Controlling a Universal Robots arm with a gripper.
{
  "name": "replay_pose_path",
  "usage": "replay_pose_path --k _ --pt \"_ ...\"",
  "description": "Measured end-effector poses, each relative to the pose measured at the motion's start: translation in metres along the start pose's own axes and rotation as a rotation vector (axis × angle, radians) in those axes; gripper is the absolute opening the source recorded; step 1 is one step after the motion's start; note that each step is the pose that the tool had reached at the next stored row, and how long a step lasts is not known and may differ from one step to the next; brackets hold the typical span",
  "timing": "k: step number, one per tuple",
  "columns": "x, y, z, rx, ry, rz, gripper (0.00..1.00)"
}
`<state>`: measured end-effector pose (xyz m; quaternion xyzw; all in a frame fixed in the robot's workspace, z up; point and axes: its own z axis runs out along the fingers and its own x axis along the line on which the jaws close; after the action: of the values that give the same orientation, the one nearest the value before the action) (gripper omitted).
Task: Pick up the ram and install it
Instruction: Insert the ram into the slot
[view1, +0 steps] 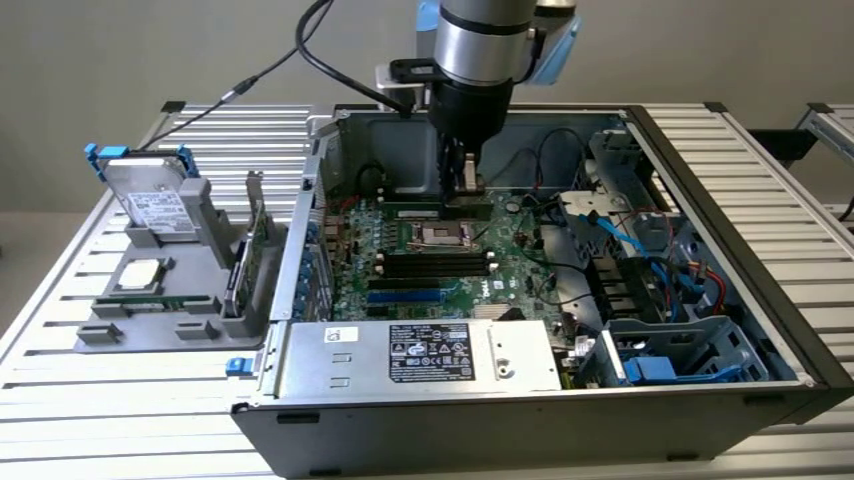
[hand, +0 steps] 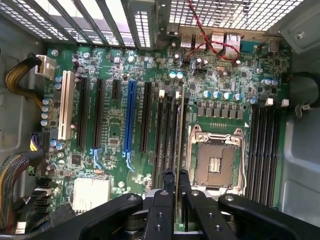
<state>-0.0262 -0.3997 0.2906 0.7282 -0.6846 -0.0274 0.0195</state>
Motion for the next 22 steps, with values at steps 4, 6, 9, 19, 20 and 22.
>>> replay_pose_path --k 4,6,9,19,20,22 --pt "0.0 0.0002 0.0035 0.0093 0.0073 0.008 0.14" --pt "0.0 0.0007 0.006 0.01 0.0116 0.01 0.14" --pt "0.0 0.0009 0.0094 0.0107 0.0208 0.011 0.14" --pt "0.0 0.0013 0.0225 0.0122 0.0464 0.013 0.14" --pt "0.0 0.0014 0.0241 0.0123 0.0479 0.013 0.14" --pt "0.0 0.0015 0.0272 0.0125 0.0506 0.013 0.14"
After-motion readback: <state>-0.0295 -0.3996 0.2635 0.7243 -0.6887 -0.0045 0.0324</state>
